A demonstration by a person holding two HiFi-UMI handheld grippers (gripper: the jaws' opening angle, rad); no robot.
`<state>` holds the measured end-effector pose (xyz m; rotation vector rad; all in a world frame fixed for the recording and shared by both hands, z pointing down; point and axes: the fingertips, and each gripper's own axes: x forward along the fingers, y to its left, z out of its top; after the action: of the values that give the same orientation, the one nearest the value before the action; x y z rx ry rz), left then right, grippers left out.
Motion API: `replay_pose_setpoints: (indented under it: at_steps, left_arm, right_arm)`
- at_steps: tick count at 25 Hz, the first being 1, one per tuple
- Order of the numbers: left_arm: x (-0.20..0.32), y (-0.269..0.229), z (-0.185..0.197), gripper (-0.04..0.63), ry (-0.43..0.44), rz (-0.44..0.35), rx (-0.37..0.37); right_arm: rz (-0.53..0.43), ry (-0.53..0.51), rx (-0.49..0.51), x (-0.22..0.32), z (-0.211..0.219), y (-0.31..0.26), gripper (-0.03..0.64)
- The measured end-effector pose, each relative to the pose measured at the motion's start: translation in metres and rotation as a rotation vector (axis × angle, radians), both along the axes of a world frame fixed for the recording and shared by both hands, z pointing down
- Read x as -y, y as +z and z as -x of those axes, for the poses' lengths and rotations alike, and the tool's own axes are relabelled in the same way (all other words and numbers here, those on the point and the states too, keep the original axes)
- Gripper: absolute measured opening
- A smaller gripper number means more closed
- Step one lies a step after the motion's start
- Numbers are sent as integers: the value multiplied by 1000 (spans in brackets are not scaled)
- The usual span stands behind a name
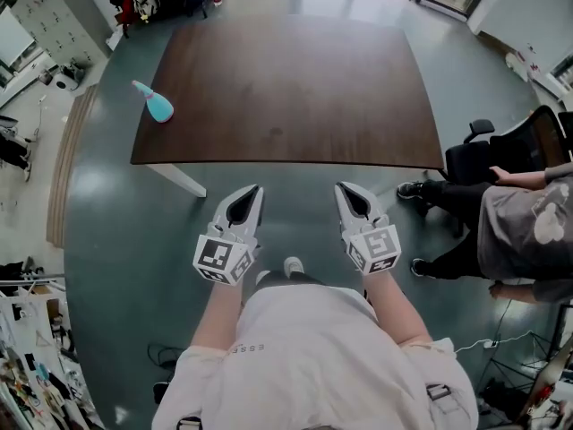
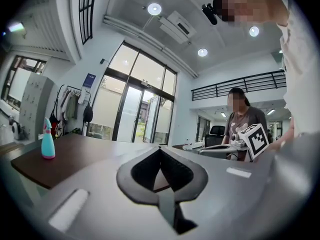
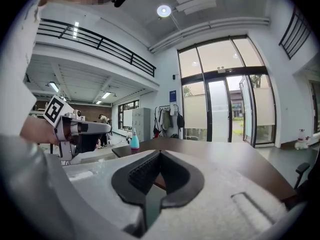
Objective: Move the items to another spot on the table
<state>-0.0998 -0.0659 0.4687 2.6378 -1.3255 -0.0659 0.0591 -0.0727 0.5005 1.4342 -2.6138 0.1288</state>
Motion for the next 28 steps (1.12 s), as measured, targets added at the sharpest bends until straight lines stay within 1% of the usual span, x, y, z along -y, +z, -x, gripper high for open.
replay_pose_setpoints:
  at_steps: [2,6,10,18,22,28]
  left_arm:
    - [-3,1,6,15,-8,8,-5]
    - [-5,-4,11,15,-19,-4,5]
    - [-7,-7,9,15,-16,-8,8]
    - [-5,-8,16,15,-2,-8,18]
    - [-3,-13,20,15,4,-20,20]
    - [3,-9,21,15,6,-9,19]
  right_arm:
    - [-2,-11,1,-5,7,0,-11]
    - [-18,-28,7,-8,13,-3,-11]
    - [-36,-14,14,-8,7,-11,-11]
    - [-43,1,22,-6,10,-13,-11]
    - [-47,11,24,-4,10,-15,-11]
    - [-61,3,-8,1,9,-15,-11]
